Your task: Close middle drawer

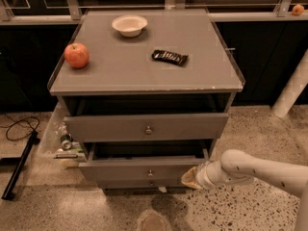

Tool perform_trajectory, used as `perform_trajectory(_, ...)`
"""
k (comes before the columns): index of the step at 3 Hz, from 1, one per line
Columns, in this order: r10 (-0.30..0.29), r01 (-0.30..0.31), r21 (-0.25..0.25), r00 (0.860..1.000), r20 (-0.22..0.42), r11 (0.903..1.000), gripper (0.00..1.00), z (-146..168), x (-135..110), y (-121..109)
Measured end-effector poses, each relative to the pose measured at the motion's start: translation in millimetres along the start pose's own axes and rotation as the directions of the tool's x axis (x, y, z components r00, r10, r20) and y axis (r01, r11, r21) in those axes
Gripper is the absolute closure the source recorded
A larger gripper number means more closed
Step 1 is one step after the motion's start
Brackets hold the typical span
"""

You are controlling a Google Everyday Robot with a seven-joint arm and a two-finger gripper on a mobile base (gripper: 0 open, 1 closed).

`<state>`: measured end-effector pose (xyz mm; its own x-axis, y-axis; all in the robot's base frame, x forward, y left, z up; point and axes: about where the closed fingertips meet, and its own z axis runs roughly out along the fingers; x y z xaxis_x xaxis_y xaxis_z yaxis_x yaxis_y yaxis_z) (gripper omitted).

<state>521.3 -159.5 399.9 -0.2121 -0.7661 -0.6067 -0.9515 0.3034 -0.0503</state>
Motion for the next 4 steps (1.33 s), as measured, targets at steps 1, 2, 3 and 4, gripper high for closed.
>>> perform_trajectory(1,0.0,0.0,0.0,1.0,0.0,1.0,0.39,0,0,0)
perform_trajectory(2,-0.04,0.04,0.004,0.999,0.016,0.9992,0.16,6,-8,-13)
perform_trajectory(3,-0.072,0.072,-0.004,0.996,0.043,0.9974,0.0,22,-17,-30)
perform_trajectory(4,-0.067,0.066,0.011,0.997,0.045,0.9978,0.0,22,-17,-38)
